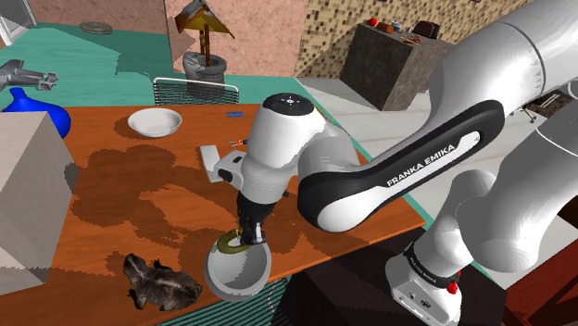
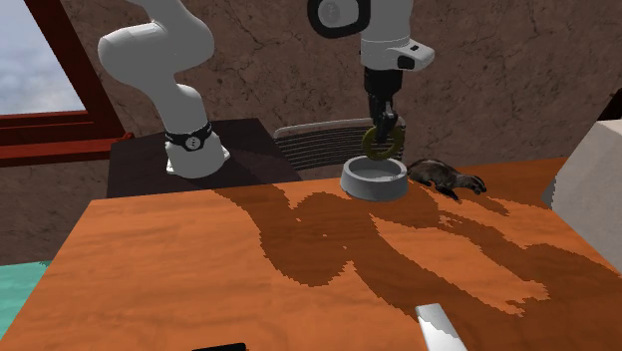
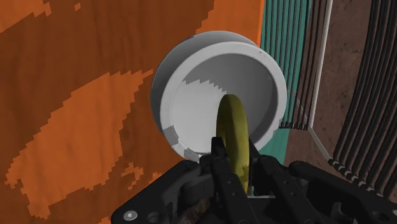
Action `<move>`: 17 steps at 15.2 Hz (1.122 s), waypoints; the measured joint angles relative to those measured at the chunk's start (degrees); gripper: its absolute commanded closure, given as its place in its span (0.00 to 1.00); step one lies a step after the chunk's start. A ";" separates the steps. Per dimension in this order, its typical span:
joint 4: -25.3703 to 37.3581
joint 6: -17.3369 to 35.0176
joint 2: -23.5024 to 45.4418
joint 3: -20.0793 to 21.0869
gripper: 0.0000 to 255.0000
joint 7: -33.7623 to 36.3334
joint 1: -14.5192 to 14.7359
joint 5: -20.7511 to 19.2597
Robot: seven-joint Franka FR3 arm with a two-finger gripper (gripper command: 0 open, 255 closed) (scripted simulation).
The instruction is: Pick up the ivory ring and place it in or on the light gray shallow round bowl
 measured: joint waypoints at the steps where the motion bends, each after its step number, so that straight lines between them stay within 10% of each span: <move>1: -0.18 0.89 0.76 0.10 1.00 0.50 0.05 -0.49; 13: -1.43 6.19 5.14 -0.14 1.00 2.56 0.03 -3.54; 14: -1.43 6.20 5.15 -0.14 0.00 2.57 0.03 -3.55; 17: -1.43 6.21 5.15 -0.14 0.00 2.57 0.03 -3.55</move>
